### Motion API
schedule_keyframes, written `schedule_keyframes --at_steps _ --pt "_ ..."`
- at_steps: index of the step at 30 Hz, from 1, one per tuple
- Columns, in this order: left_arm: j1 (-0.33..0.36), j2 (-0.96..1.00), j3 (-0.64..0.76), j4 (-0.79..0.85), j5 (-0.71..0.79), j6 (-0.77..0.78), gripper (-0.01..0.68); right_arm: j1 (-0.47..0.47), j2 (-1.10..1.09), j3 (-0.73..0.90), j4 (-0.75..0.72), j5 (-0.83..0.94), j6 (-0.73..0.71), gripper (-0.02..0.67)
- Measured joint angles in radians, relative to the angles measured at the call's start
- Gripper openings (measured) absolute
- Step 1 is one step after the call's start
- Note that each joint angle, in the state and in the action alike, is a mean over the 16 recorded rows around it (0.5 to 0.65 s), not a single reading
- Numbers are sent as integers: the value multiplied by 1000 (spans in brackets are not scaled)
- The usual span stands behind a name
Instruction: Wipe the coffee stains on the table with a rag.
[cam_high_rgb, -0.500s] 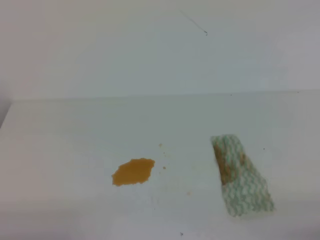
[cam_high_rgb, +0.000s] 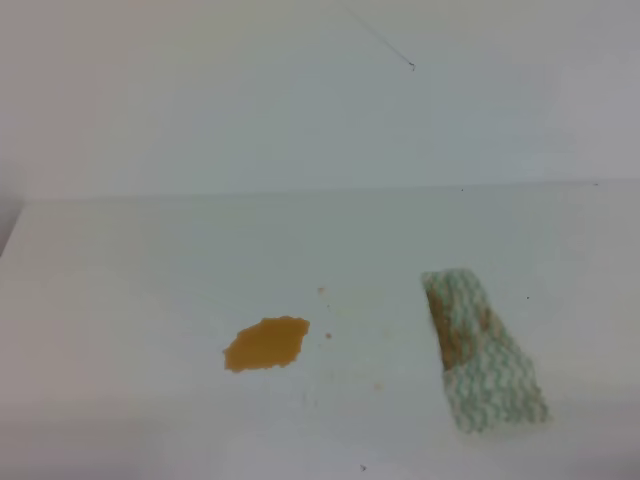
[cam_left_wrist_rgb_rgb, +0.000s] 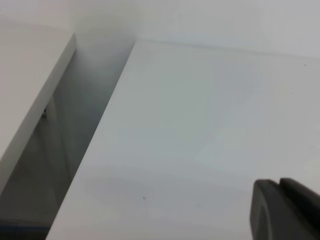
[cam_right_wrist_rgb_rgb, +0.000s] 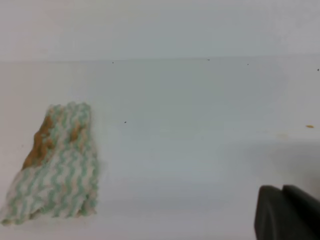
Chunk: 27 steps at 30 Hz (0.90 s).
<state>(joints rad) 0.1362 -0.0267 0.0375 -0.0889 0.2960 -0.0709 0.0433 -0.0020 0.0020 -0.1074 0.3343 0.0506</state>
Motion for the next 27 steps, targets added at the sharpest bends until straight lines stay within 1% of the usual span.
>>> schedule_keyframes --at_steps 27 --pt "0 0 0 0 0 0 1 0 0 0 0 0 0 -1"
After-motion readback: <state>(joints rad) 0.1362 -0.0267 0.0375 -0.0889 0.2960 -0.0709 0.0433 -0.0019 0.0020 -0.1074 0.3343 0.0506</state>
